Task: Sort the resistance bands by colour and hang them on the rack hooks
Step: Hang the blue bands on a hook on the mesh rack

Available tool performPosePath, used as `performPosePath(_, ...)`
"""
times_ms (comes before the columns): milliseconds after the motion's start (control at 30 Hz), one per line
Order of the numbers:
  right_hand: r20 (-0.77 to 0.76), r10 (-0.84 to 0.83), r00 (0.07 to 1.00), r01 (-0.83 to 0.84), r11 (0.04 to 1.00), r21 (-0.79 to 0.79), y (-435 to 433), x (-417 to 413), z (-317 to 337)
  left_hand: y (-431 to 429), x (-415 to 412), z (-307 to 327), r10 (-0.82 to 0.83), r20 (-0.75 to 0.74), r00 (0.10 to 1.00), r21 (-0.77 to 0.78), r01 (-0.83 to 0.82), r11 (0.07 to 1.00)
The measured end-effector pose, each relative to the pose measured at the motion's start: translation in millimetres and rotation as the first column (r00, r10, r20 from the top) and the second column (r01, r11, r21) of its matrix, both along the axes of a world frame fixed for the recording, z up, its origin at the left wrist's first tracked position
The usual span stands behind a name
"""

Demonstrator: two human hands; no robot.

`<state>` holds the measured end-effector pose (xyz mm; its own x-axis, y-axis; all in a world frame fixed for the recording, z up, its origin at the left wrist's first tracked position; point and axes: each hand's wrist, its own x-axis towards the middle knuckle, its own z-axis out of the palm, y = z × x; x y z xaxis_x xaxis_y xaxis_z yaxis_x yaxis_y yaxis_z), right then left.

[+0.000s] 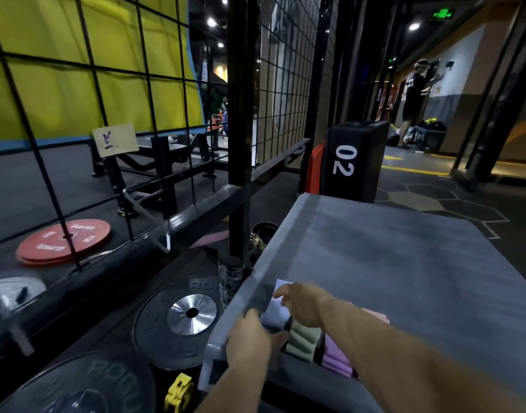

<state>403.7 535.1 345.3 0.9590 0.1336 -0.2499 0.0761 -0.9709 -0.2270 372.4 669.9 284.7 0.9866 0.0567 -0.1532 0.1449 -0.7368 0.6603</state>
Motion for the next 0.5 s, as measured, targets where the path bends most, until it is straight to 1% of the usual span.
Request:
performPosePath(100, 0.03, 0.009, 1.0, -0.01, 0.999, 0.039, -8, 7, -1, -2, 6, -6, 0.02, 0.034, 0.999, -0.023, -0.019, 1.0)
performPosePath(167, 0.03, 0.005, 1.0, -0.008, 0.997, 0.083, -11, 9, -1, -3, 6, -6, 0.052, 0.013, 0.999, -0.051, -0.051, 0.997)
performPosePath(267, -0.012, 0.068, 0.998, -0.067, 0.993, 0.096, -18, 10, -5, -6, 5, -3, 0.117, -0.031, 0.993, -0.087, -0.119, 0.989)
performPosePath(333, 0.006, 0.095, 0.995, -0.095, 0.988, 0.119, -20, 9, -7, -9, 5, 4, 0.162, -0.038, 0.986, -0.139, -0.165, 0.976)
performPosePath(433, 0.088, 0.077, 0.993, -0.096, 0.966, 0.241, -24, 10, -3, -19, 5, 26, 0.219, 0.035, 0.975, -0.216, -0.206, 0.954)
performPosePath(500, 0.122, 0.12, 0.985, -0.149, 0.951, 0.272, -24, 12, 6, -22, 8, 45, 0.195, 0.133, 0.972, -0.237, -0.16, 0.958)
